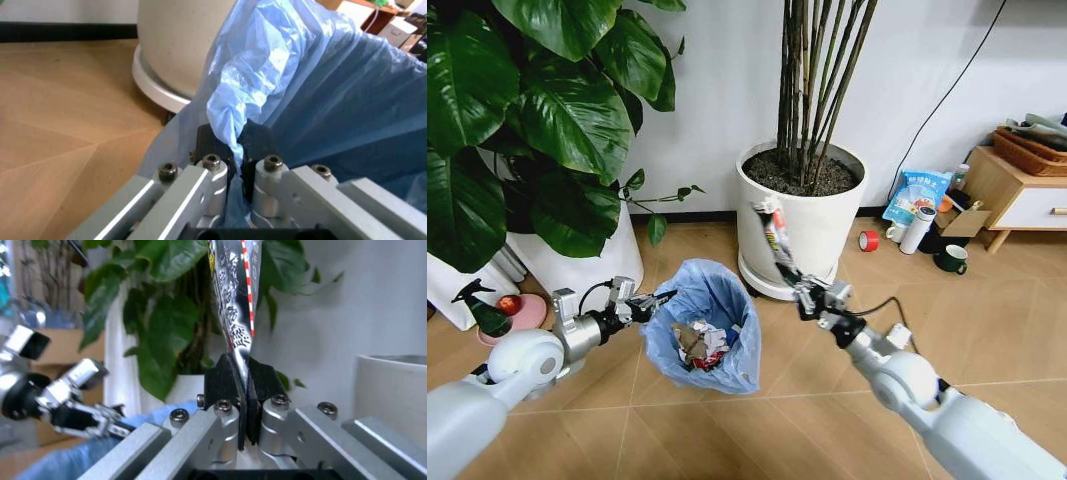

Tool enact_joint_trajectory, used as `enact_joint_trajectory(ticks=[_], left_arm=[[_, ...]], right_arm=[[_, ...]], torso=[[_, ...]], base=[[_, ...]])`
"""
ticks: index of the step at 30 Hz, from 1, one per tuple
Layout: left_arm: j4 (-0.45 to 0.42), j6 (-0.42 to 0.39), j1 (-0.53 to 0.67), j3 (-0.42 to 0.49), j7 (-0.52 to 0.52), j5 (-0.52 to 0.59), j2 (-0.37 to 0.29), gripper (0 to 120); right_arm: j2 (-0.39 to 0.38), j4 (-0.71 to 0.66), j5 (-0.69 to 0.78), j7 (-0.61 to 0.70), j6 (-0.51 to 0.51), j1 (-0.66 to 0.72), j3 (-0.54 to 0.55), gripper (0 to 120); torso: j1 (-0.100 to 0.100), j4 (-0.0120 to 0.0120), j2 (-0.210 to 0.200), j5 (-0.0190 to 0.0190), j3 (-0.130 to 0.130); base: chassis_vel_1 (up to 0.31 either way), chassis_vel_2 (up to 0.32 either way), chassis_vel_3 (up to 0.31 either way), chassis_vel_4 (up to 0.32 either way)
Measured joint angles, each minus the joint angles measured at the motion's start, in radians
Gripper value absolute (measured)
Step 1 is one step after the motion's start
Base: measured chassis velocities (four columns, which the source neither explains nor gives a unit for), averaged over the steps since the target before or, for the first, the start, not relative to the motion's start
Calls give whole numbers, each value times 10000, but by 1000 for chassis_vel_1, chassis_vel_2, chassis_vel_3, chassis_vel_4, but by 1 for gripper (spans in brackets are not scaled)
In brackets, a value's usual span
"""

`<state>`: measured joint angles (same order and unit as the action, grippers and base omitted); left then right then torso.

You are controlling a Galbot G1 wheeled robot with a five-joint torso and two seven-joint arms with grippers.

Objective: Pick up the trash bin and place the garbage on the floor into it.

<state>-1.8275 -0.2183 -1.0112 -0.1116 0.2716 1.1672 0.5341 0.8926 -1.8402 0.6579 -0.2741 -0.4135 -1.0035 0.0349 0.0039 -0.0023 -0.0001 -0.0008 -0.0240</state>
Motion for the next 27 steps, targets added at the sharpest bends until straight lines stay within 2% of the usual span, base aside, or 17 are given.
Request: enact_joint_trajectory(ticks=[7, 9, 18, 27], left_arm=[[2, 10, 62, 123, -10, 2, 86, 0], [1, 24, 64, 143, -1, 11, 104, 0], [-24, 41, 101, 169, 65, 61, 146, 0], [-74, 44, 199, 213, 76, 103, 181, 0]], right_arm=[[502, 538, 474, -680, -166, 785, 714, 0], [694, 870, 957, -1387, -228, 1174, 1105, 0], [1198, 1629, 1604, -2320, -259, 1771, 1818, 0], [1196, 1818, 1683, -2458, -94, 2127, 2184, 0]], torso=[[0, 1, 0, 0, -1], [0, 1, 0, -2, 0], [0, 1, 0, 1, -1], [0, 1, 0, 1, 0]], base=[[0, 0, 0, 0], [0, 0, 0, 0], [0, 0, 0, 0], [0, 0, 0, 0]])
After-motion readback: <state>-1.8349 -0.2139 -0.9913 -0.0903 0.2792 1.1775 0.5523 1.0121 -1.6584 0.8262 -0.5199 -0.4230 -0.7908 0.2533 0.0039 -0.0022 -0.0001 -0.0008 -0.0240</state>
